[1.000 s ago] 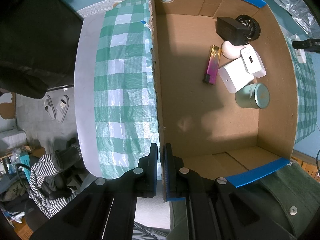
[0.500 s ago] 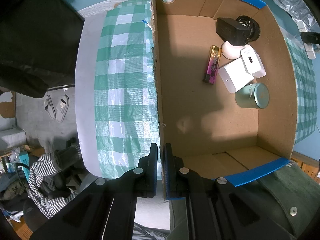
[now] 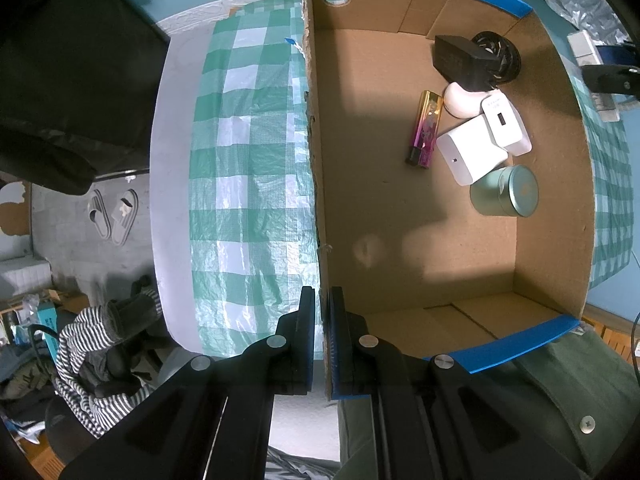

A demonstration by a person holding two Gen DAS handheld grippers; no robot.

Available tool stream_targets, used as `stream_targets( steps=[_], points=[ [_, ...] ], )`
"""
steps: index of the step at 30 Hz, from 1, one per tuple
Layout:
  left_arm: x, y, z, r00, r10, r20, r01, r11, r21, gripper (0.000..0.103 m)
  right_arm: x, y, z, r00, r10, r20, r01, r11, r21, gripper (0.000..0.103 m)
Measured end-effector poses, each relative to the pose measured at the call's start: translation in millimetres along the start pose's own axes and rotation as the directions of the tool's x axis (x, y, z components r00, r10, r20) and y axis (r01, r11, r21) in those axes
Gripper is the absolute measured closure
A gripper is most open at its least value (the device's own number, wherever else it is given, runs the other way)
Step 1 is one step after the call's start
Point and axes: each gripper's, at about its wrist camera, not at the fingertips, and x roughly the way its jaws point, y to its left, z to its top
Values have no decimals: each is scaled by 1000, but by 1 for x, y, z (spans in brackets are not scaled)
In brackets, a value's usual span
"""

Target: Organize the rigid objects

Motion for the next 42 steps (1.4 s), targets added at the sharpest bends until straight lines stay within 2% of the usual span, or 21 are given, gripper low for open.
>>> stream_targets(
  steps=[8,12,21,26,30,40,42],
  points=[
    [0,0,-1,1000,1,-1,-1,1000,-1,96,23,24,10,999,-5,-45,1,995,-104,49],
    [0,1,-1,1000,0,-1,0,1000,-2,96,33,30,10,997,-43,-60,33,989,-147,48],
    [-1,3,-2,1000,-4,0,4,1000,-2,96,28,30,11,998,-48,-41,42,991,-130,48],
    [-1,2,-3,1000,-3,-1,3,1000,4,96,21,24,7,999,-48,-26,45,995,-91,48],
    [-2,2,-2,1000,-4,3,4,1000,5,96,13,21,2,999,-48,-4,48,998,-51,43],
    [-21,3,11,998,-4,59,3,1000,7,96,-22,2,-19,994,-48,100,34,990,138,40],
    [-28,2,15,997,-5,72,4,1000,5,91,-31,-3,-24,990,-72,120,49,982,183,40]
  ],
)
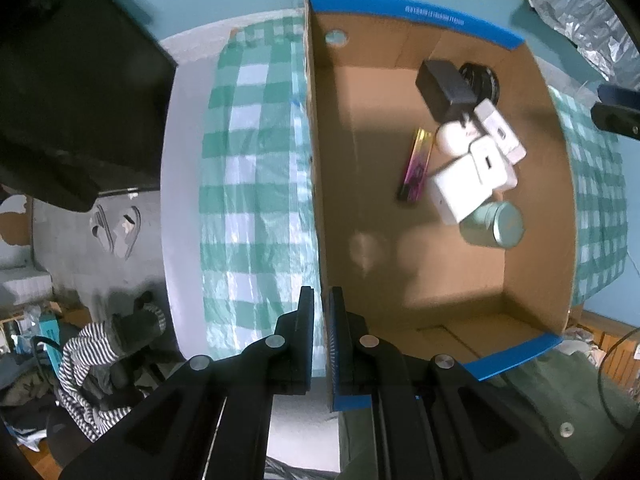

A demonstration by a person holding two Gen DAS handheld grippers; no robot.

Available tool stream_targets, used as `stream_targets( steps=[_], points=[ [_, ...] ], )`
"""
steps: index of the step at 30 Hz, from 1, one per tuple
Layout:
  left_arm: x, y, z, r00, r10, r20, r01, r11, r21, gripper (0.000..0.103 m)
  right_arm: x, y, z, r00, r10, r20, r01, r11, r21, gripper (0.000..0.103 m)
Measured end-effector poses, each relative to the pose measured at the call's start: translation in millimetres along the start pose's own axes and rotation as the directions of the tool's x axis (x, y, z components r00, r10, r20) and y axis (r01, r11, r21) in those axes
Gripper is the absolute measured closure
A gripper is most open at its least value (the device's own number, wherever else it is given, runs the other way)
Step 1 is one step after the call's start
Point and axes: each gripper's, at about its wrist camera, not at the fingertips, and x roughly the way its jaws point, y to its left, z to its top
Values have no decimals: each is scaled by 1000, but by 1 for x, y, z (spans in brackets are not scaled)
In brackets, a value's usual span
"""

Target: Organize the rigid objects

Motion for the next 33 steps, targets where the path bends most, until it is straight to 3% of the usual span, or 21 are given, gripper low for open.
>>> stream_targets(
  steps=[2,5,11,21,33],
  points=[
    [-8,-1,5,1000,0,25,0,1000,-5,66,-7,-5,-2,1000,-11,24,10,999,45,40],
    [-24,-2,11,996,-14,85,14,1000,-6,43,-21,-13,-8,996,-28,79,20,994,107,40],
    [-55,-11,22,980,-15,196,12,1000,18,24,-48,-36,-24,975,-76,210,19,964,265,39],
    [-107,-28,32,935,-41,353,30,999,36,21,-101,-52,-51,924,-228,307,105,923,370,35],
    [-162,-49,22,847,-45,530,14,998,62,21,-145,-49,-76,870,-345,352,185,891,414,34]
  ],
)
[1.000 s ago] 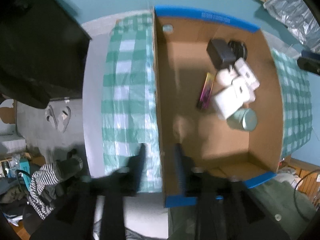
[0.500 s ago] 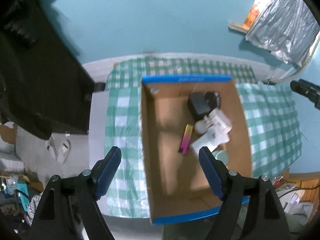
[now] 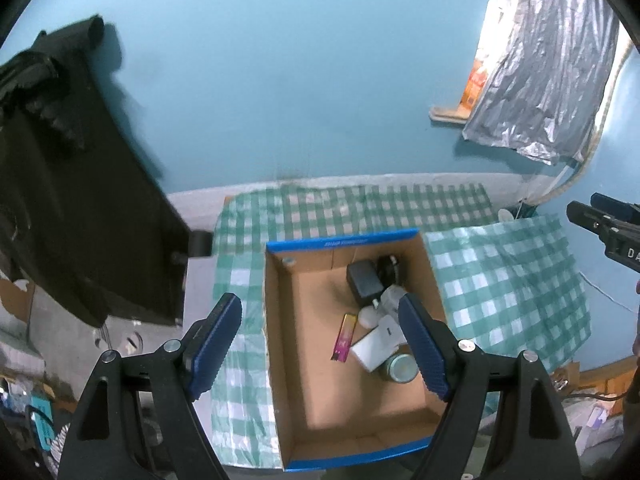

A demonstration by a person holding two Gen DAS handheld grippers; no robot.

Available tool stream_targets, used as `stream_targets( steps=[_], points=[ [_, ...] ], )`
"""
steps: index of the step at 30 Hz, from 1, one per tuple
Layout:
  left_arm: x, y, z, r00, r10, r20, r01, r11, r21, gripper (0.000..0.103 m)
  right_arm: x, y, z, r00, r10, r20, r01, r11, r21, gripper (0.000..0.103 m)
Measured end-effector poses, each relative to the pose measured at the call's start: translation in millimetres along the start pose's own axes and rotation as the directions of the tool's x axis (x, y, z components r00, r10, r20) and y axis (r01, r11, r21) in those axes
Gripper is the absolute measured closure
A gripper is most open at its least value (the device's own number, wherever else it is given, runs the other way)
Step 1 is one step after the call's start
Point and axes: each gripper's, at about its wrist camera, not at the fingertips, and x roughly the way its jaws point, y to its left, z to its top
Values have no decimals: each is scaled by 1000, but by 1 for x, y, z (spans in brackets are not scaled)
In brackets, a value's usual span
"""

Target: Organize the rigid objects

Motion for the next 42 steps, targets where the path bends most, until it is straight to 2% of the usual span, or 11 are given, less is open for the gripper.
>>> stream_targets(
  steps=[2,4,8,19,42],
  points=[
    [-4,-4,2,1000,-2,14,1,1000,14,19,-4,-4,-1,1000,-3,10,3,1000,21,34],
    [-6,-6,2,1000,-7,27,6,1000,16,12,-7,-7,-2,1000,-7,19,6,999,39,34],
    [-13,-9,1,998,-43,41,43,999,5,12,-9,-14,-4,1000,13,25,-15,996,84,34],
    [-14,-7,-1,998,-52,34,52,998,-19,12,-10,-14,-7,1000,15,27,-18,997,79,34],
    [-24,-5,-13,999,29,18,-29,999,-31,12,-12,-7,-14,999,30,12,-31,998,61,34]
  ],
)
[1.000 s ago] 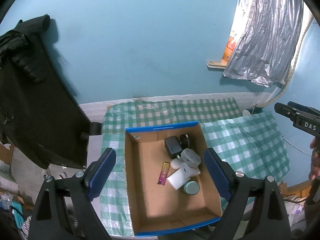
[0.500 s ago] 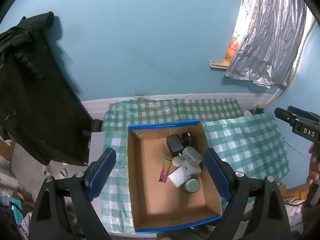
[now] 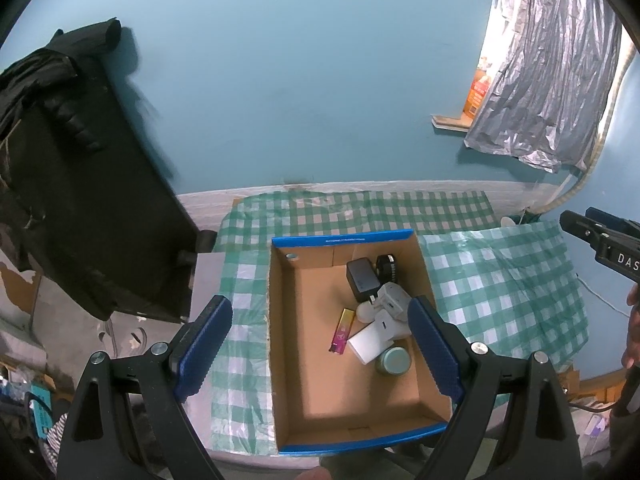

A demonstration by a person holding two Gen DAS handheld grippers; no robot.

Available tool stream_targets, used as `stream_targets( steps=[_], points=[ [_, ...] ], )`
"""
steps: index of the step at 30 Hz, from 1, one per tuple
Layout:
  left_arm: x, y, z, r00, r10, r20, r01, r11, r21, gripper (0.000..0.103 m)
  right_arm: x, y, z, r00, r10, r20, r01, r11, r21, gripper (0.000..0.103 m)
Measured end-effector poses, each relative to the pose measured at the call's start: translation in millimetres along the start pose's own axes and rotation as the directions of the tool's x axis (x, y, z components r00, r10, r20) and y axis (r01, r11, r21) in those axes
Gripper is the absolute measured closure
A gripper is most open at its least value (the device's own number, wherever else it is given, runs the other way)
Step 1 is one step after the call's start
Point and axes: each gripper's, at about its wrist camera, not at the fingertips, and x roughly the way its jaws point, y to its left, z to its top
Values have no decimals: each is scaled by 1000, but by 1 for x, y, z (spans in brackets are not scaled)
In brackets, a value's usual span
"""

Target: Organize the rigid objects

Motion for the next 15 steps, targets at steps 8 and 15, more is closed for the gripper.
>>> stream_targets(
  steps=[8,15],
  points=[
    [-2,-2,-4,1000,17,-5,-17,1000,1,12,0,1,0,1000,-1,0,1,1000,-3,34],
    [-5,-2,-6,1000,20,-5,-20,1000,-3,12,-1,2,-1,1000,-2,-1,2,1000,-6,34]
  ],
)
